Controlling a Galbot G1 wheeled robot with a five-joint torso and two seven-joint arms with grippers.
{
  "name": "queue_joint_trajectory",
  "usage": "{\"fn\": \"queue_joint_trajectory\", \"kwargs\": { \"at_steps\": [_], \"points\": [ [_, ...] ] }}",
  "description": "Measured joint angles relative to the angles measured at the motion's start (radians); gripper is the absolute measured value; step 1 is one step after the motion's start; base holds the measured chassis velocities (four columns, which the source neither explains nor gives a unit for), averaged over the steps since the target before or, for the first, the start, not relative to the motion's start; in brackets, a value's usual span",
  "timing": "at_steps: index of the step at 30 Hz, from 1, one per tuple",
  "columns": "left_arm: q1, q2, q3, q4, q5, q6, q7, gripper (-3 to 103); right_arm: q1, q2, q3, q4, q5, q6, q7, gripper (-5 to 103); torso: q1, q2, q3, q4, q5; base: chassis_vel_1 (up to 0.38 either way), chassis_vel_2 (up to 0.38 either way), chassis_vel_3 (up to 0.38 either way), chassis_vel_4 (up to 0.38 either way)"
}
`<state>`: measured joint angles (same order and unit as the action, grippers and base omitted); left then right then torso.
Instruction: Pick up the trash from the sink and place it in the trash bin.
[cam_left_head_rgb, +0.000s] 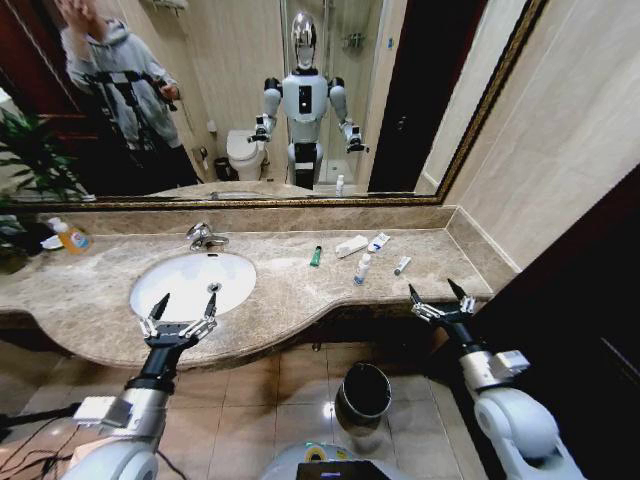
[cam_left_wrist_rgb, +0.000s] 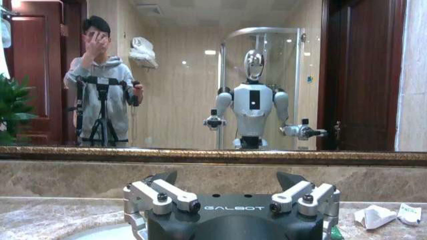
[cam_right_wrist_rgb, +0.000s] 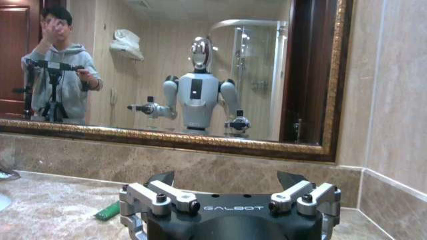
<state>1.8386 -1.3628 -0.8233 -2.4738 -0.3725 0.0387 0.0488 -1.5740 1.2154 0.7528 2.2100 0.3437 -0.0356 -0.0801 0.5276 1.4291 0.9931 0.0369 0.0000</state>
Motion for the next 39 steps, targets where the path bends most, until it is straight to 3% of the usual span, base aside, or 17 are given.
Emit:
{"fn": "queue_joint_trajectory", "kwargs": {
  "at_steps": [12,18,23,26,39],
  "points": [
    [0.0,0.0,0.0,0.0,0.0,0.0,0.0,100,0.137,-0.067,-0.022,-0.095,0.059,-0.084,0.013,100,0.0,0.0,0.0,-0.0001,0.0001,0.0,0.0,0.0,0.0],
    [0.0,0.0,0.0,0.0,0.0,0.0,0.0,100,0.275,-0.117,-0.132,-0.224,0.053,-0.132,0.042,100,0.0,0.0,0.0,0.0,-0.0001,0.0,0.0,0.0,0.0],
    [0.0,0.0,0.0,0.0,0.0,0.0,0.0,100,0.339,-0.107,-0.185,-0.329,-0.001,-0.143,0.064,100,0.0,0.0,0.0,-0.0001,0.0,0.0,0.0,0.0,0.0],
    [0.0,0.0,0.0,0.0,0.0,0.0,0.0,100,0.439,-0.07,-0.228,-0.464,-0.059,-0.123,0.119,100,0.0,0.0,0.0,0.0,0.0003,0.0,0.0,0.0,0.0],
    [0.0,0.0,0.0,0.0,0.0,0.0,0.0,100,0.553,0.005,-0.269,-0.601,-0.066,-0.125,0.179,100,0.0,0.0,0.0,0.0,-0.0002,0.0,0.0,0.0,0.0]
  ]
}}
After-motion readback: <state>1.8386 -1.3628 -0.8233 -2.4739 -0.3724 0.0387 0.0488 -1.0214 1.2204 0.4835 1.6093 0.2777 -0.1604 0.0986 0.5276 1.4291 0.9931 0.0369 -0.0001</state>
